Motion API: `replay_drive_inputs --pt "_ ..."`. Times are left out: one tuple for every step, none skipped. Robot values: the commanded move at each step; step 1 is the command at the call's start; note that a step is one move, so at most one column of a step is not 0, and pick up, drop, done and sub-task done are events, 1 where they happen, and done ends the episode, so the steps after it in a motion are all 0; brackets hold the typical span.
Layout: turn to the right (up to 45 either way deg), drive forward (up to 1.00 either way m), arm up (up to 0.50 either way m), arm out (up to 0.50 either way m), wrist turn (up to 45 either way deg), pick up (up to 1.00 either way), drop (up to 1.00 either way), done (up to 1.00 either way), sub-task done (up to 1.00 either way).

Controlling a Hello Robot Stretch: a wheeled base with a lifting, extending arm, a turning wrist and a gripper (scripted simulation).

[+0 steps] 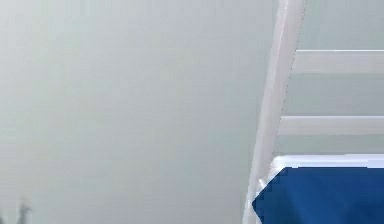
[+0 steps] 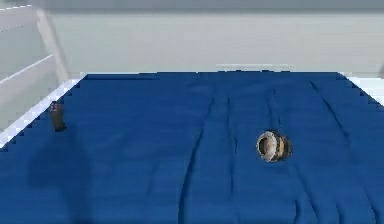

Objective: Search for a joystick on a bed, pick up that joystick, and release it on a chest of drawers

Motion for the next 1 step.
replay_drive_inputs --pt "0.0 0.15 0.0 0.0 0.0 0.0 0.0 0.0 0.0"
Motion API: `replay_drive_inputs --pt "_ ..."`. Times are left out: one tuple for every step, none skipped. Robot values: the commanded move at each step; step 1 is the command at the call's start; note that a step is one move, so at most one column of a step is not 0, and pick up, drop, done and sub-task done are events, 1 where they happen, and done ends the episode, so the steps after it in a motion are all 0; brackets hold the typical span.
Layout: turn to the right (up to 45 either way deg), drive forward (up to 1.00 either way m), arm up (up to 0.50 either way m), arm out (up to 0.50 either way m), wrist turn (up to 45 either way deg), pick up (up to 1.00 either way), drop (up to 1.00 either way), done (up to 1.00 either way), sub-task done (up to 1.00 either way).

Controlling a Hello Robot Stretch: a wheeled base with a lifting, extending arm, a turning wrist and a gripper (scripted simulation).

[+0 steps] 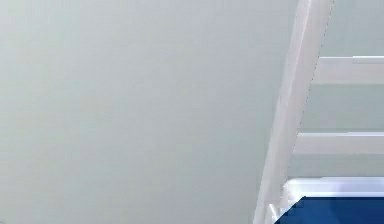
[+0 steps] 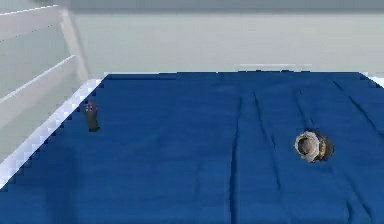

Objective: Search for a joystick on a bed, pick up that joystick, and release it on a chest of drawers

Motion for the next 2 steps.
replay_drive_inputs --pt "-24.0 0.0 0.0 0.0 0.0 0.0 0.0 0.0 0.0" --pt "0.0 0.0 0.5 0.0 0.0 0.0 0.0 0.0 0.0"
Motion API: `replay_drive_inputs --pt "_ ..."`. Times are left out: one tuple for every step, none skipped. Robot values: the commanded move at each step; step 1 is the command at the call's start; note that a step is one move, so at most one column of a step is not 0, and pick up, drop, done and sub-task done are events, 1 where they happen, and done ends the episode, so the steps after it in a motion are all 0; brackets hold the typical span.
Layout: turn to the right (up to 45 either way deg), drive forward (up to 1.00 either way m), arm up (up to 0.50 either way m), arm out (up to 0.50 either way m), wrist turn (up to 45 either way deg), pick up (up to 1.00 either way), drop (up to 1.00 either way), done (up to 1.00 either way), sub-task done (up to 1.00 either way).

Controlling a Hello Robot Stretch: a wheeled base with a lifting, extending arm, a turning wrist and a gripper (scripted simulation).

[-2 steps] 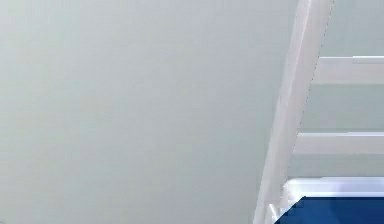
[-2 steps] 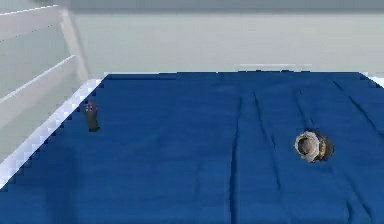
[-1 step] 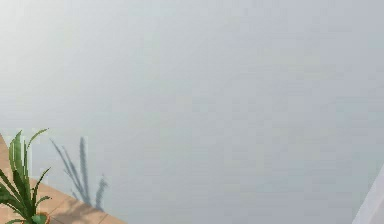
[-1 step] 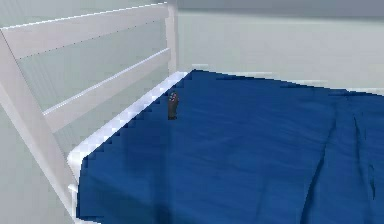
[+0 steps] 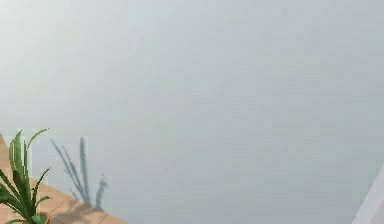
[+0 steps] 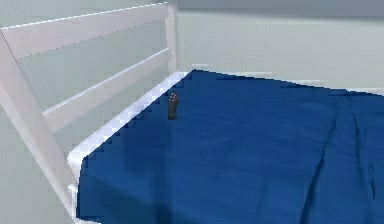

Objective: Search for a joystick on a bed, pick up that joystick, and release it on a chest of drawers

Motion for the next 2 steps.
replay_drive_inputs --pt "0.0 0.0 0.38 0.0 0.0 0.0 0.0 0.0 0.0" --pt "0.0 0.0 0.0 0.48 0.0 0.0 0.0 0.0 0.0"
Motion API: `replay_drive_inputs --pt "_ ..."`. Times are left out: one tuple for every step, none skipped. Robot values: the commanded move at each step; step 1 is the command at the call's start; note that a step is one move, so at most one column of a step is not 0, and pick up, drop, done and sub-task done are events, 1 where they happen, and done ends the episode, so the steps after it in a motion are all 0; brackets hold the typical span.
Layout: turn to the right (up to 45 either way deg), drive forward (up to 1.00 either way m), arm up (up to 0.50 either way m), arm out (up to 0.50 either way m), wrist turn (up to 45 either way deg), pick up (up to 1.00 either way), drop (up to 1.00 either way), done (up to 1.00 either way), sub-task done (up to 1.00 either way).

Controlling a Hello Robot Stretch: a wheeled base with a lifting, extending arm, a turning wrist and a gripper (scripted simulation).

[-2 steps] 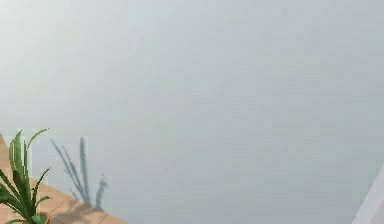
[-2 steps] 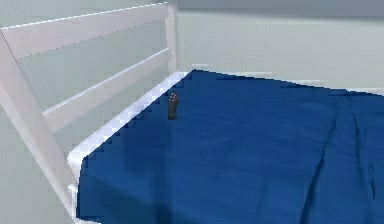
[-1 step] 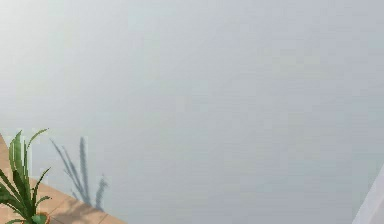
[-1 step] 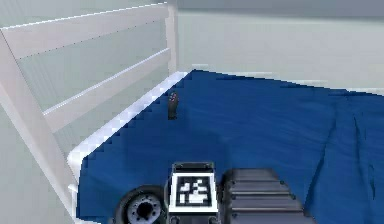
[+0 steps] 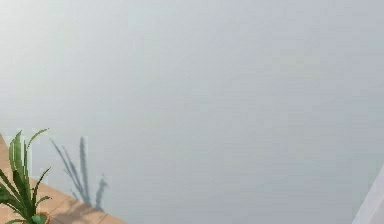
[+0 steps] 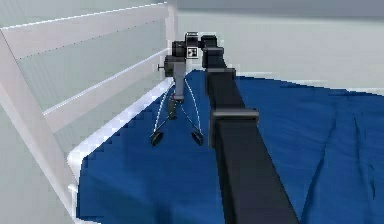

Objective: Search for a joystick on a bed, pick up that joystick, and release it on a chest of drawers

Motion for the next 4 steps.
replay_drive_inputs --pt "0.0 0.0 0.0 0.0 45.0 0.0 0.0 0.0 0.0" --pt "0.0 0.0 0.0 0.0 45.0 0.0 0.0 0.0 0.0" --pt "0.0 0.0 0.0 0.0 45.0 0.0 0.0 0.0 0.0" --pt "0.0 0.0 0.0 0.0 27.0 0.0 0.0 0.0 0.0"
